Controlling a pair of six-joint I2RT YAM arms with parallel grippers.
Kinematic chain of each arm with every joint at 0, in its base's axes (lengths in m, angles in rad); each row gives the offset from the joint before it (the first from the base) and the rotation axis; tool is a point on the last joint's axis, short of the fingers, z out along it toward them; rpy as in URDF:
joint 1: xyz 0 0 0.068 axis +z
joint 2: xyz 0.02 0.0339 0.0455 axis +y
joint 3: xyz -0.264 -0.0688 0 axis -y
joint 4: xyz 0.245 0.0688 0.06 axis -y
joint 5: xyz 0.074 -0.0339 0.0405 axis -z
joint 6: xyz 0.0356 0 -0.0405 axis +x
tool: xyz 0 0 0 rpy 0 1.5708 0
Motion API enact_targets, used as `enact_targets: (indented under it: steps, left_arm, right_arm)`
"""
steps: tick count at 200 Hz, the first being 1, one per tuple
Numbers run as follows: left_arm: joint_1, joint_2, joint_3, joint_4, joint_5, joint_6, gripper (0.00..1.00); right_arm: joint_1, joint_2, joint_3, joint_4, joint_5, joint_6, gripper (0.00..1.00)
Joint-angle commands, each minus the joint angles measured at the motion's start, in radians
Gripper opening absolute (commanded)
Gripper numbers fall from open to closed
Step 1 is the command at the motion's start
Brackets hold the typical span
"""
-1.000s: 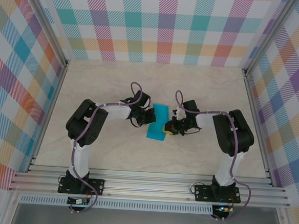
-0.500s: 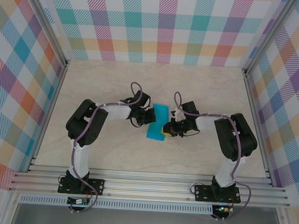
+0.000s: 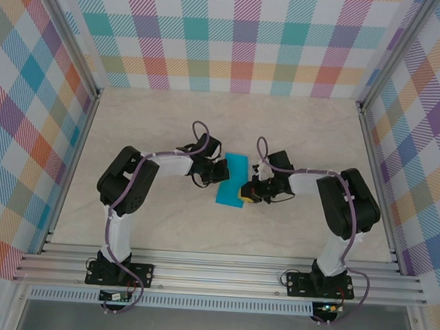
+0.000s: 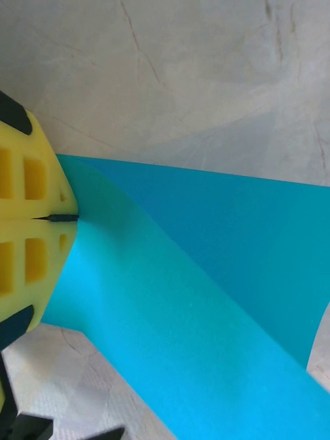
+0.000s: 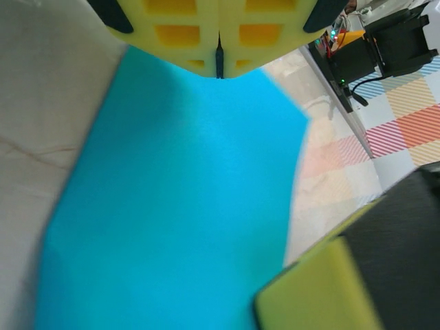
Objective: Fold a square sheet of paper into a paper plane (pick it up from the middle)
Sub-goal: Fold the square sheet of paper in half at the center of the table.
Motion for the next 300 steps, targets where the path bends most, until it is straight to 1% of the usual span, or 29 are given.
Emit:
enact_targets:
  steps: [1,69,94,119,152,171,190,219,241,271,285,300]
  left_arm:
    - [-0.019,0.034,-0.039,-0.066,-0.024,0.019,0.00]
    - [-0.019,0.036,-0.038,-0.066,-0.021,0.020,0.00]
    - [-0.019,0.036,-0.038,-0.068,-0.021,0.021,0.00]
    - [-0.019,0.036,-0.038,-0.071,-0.022,0.023,0.00]
    - [-0.019,0.035,-0.037,-0.074,-0.023,0.024,0.00]
    - [-0.019,0.037,-0.035,-0.076,-0.024,0.026,0.00]
    - [-0.019,0.037,-0.037,-0.074,-0.024,0.025,0.00]
    - [-0.019,0.039,-0.037,-0.074,-0.026,0.024,0.00]
    - [-0.018,0.038,-0.041,-0.074,-0.024,0.025,0.00]
    - [-0.019,0.040,-0.043,-0.074,-0.019,0.032,0.00]
    - [-0.019,0.039,-0.043,-0.075,-0.018,0.034,0.00]
    - [-0.019,0.041,-0.043,-0.076,-0.012,0.037,0.00]
  right_arm:
    - [0.014,-0.036,-0.028,0.009,-0.015,0.006,0.00]
    - [0.021,0.005,-0.095,0.049,0.021,0.001,0.00]
    - [0.028,0.027,-0.105,0.039,0.057,-0.012,0.00]
    - [0.054,0.033,-0.084,-0.030,0.143,-0.046,0.00]
    - [0.056,0.000,-0.100,-0.016,0.136,-0.028,0.00]
    - [0.062,-0.038,-0.100,-0.033,0.167,-0.042,0.00]
    - [0.078,-0.026,-0.097,-0.065,0.226,-0.070,0.00]
    - [0.086,-0.015,-0.139,-0.031,0.280,-0.061,0.00]
    - [0.087,-0.033,-0.165,0.003,0.271,-0.052,0.00]
    - [0.082,-0.101,-0.097,-0.025,0.173,-0.050,0.00]
    - [0.061,-0.141,-0.060,-0.028,0.146,-0.039,0.00]
    - [0.024,-0.145,-0.019,-0.022,0.104,-0.031,0.00]
